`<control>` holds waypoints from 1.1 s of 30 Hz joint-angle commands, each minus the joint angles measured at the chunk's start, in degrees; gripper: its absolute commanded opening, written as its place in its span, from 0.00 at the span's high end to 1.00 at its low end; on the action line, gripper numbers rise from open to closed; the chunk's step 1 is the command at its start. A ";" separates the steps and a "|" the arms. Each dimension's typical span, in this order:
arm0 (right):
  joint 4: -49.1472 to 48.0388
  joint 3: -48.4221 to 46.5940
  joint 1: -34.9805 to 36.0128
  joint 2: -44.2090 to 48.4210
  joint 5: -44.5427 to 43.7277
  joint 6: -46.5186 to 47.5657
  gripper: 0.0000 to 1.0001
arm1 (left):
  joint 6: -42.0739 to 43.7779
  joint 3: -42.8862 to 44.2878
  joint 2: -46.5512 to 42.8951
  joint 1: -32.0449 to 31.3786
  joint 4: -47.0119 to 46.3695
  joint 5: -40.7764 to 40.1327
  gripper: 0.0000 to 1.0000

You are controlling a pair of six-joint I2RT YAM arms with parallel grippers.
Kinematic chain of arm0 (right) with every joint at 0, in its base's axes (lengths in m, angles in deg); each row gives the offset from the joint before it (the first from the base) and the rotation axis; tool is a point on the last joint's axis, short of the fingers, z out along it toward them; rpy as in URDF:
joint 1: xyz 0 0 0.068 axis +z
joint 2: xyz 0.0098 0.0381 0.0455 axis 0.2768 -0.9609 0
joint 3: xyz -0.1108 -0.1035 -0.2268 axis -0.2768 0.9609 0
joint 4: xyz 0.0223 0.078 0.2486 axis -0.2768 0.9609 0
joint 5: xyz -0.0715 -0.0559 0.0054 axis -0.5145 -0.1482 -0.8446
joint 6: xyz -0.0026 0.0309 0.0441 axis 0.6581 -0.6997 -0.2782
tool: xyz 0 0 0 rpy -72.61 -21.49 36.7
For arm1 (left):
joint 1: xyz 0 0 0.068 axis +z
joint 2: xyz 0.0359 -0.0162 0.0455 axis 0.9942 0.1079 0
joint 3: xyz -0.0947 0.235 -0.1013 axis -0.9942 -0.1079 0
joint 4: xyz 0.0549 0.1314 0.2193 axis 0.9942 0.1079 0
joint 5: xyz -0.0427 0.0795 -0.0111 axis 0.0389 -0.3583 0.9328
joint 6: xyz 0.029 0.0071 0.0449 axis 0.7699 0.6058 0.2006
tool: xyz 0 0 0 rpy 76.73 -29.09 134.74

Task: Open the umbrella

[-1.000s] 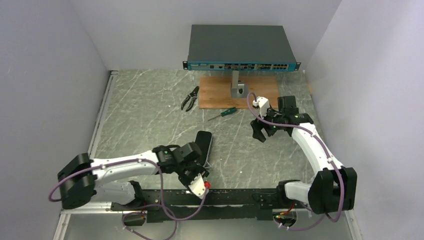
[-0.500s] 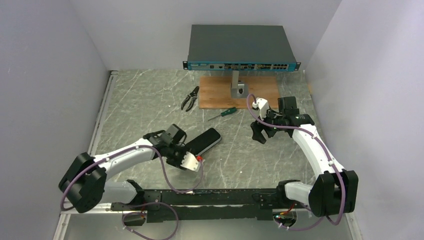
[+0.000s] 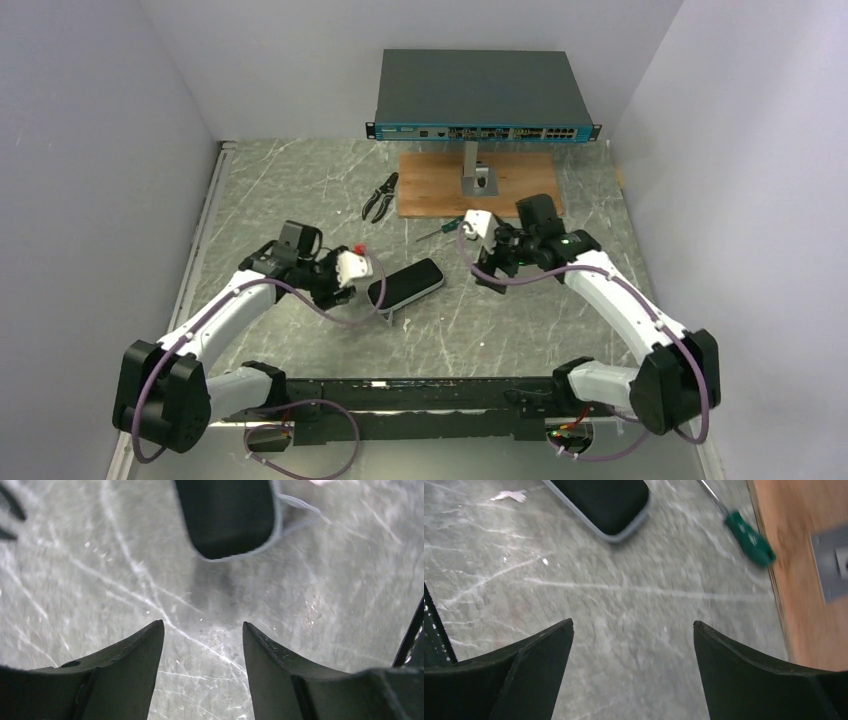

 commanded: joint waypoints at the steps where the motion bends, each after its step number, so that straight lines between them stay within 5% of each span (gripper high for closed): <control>1: -6.93 -4.64 8.40 -6.70 1.11 8.30 0.08 | -16.49 3.22 -1.00 6.99 -5.43 8.04 0.34; 9: -8.03 -17.45 20.75 -24.60 0.94 14.63 0.00 | -30.19 2.77 -3.64 14.90 -7.78 7.65 0.24; 19: 0.49 -26.56 23.21 -38.07 4.44 21.44 0.02 | -37.77 -0.75 -9.53 24.49 -10.17 5.54 0.16; 28: 4.93 -22.42 19.42 -38.81 3.36 22.29 0.31 | -31.60 -3.72 -12.00 24.28 -11.29 11.41 0.19; 33: 8.28 -22.43 12.90 -39.70 3.63 21.29 0.48 | -24.09 -7.44 -13.74 12.90 -13.15 7.17 0.28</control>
